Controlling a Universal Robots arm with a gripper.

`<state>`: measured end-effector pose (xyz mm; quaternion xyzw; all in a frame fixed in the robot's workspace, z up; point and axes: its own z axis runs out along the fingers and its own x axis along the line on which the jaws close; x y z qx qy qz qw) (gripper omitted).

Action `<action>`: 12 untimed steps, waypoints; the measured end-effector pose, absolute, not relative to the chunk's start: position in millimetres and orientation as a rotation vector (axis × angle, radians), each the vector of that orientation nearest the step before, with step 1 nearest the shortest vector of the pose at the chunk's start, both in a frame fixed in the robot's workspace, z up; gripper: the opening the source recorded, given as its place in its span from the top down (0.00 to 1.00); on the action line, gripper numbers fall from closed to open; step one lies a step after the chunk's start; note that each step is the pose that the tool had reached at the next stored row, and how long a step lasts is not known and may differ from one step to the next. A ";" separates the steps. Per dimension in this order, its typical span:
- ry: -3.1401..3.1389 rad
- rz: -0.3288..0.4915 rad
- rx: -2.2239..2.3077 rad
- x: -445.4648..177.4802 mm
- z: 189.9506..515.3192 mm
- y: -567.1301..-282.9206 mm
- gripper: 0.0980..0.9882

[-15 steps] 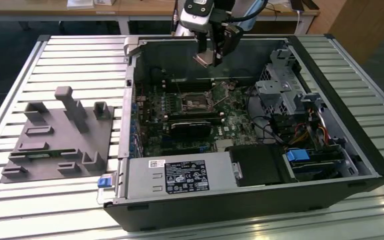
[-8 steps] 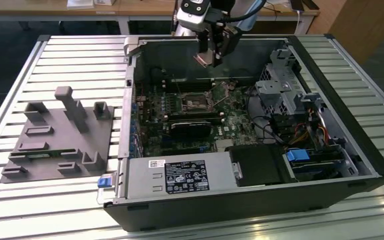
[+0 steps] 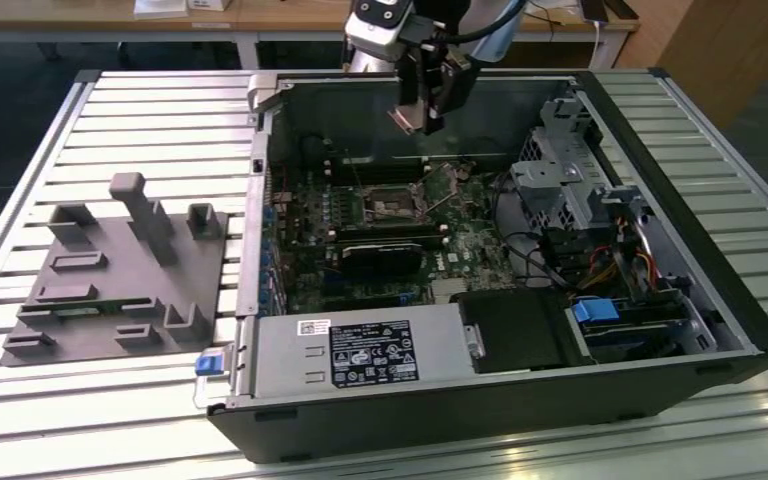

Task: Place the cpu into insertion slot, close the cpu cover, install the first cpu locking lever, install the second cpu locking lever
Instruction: 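Place the cpu into insertion slot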

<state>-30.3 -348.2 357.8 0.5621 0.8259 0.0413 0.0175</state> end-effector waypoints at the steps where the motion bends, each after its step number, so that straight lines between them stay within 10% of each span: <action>1: 2.556 0.128 1.761 -30.3 357.8 -348.1 0.51; 12: 2.420 0.123 1.934 -30.3 357.4 -347.2 0.51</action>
